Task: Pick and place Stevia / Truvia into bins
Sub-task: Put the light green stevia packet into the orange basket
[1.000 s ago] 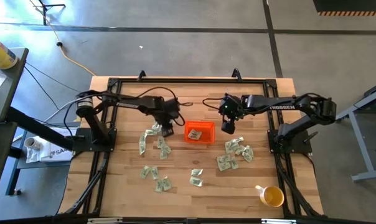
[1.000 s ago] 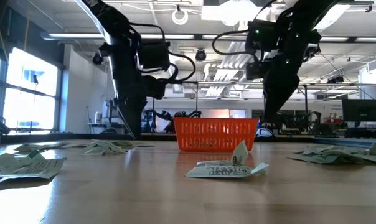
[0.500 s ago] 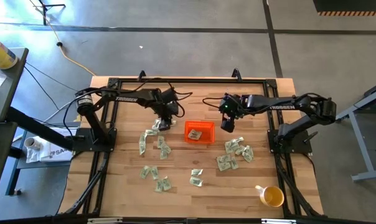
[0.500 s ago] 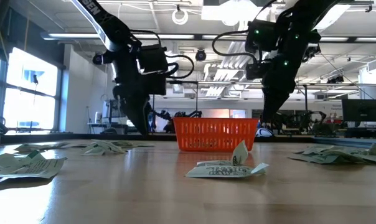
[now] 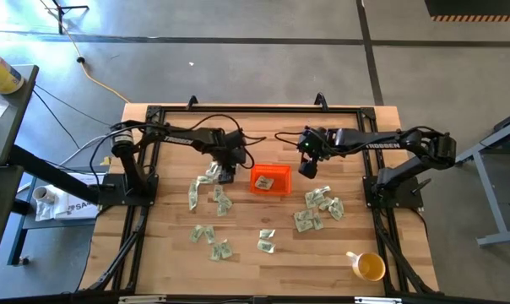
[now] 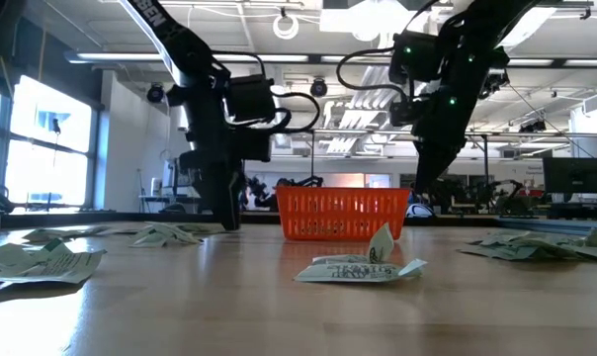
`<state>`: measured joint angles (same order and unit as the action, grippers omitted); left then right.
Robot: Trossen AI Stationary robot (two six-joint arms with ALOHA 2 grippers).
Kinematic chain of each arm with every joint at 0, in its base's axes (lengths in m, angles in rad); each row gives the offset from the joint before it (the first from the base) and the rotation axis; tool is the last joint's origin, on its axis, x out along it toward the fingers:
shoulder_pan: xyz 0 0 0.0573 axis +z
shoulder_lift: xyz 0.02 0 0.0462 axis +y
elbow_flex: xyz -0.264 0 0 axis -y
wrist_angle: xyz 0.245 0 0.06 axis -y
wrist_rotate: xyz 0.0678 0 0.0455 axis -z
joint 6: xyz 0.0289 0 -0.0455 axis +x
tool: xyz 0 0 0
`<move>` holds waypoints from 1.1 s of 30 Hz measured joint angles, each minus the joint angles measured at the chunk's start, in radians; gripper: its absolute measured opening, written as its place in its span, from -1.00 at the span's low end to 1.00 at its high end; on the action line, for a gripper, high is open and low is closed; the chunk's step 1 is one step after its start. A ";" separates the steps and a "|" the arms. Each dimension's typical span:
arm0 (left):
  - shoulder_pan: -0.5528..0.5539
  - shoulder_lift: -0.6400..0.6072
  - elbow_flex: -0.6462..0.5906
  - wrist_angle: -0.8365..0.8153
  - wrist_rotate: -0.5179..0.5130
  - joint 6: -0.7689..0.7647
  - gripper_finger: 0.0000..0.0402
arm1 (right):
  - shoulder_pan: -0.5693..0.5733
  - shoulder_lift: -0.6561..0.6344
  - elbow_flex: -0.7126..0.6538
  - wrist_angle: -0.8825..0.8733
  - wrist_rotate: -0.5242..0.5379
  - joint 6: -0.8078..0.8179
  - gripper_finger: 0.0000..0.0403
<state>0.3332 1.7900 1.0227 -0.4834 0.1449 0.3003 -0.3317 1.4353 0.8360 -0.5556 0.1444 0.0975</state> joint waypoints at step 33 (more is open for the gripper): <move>0.000 0.045 -0.002 0.034 -0.025 -0.044 0.09 | 0.000 0.000 0.000 -0.001 -0.001 -0.003 0.31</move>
<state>0.3332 1.8347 1.0206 -0.4496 0.1200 0.2566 -0.3321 1.4353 0.8360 -0.5564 0.1436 0.0941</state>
